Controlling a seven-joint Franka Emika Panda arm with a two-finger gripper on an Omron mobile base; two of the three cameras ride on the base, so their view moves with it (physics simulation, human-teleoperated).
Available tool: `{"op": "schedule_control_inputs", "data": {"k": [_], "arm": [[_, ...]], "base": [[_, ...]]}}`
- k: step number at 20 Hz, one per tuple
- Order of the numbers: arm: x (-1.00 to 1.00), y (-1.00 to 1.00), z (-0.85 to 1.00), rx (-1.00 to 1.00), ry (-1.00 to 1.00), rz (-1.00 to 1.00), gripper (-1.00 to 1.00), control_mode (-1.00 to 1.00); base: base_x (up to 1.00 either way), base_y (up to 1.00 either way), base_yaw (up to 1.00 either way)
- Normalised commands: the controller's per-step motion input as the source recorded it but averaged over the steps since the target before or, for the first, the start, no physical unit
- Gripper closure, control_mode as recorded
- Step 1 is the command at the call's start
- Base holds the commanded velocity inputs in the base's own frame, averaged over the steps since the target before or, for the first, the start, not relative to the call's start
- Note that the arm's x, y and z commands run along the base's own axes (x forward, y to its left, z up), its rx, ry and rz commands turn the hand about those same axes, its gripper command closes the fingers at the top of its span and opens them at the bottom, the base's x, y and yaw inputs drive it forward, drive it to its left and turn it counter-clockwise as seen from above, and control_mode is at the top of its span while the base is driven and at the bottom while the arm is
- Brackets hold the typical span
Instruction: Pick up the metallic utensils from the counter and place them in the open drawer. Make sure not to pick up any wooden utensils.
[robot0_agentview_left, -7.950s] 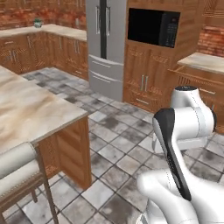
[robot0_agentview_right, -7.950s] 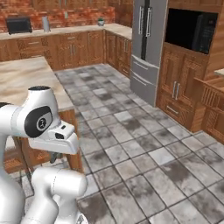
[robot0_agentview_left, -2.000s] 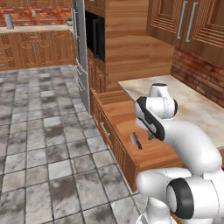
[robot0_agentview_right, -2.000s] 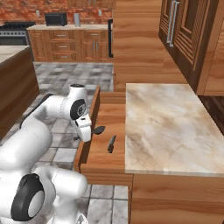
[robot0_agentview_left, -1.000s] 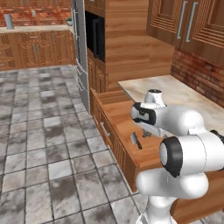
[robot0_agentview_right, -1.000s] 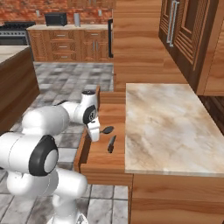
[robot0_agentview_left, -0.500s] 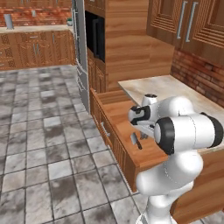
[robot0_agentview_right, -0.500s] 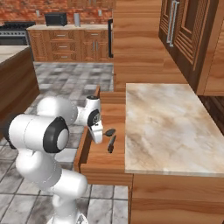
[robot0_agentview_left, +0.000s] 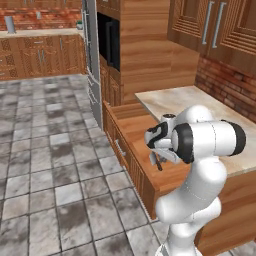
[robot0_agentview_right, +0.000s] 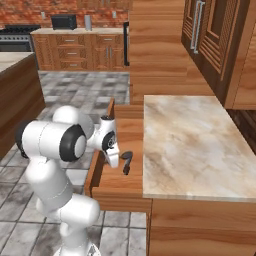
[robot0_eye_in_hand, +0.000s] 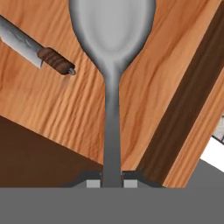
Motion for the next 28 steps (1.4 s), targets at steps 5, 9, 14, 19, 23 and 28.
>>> {"op": "schedule_control_inputs", "data": {"k": [5, 9, 14, 19, 23, 28], "arm": [[0.00, -0.09, -0.31, 0.00, 0.02, 0.03, 1.00, -1.00], [0.00, -0.02, -0.42, -0.02, 0.00, 0.05, 1.00, -1.00], [0.00, -0.17, -0.43, -0.03, 0.01, 0.02, 1.00, -1.00], [0.01, -0.22, -0.39, -0.03, 0.01, 0.00, 1.00, -1.00], [0.20, -0.01, -0.34, -0.03, 0.00, 0.03, 1.00, -1.00], [0.39, -0.03, -0.20, 0.00, 0.01, 0.24, 1.00, -1.00]], "base": [[0.00, 0.00, 0.00], [0.00, 0.00, 0.00], [0.00, 0.00, 0.00], [0.00, 0.00, 0.00], [0.00, 0.00, 0.00], [0.00, 0.00, 0.00]]}}
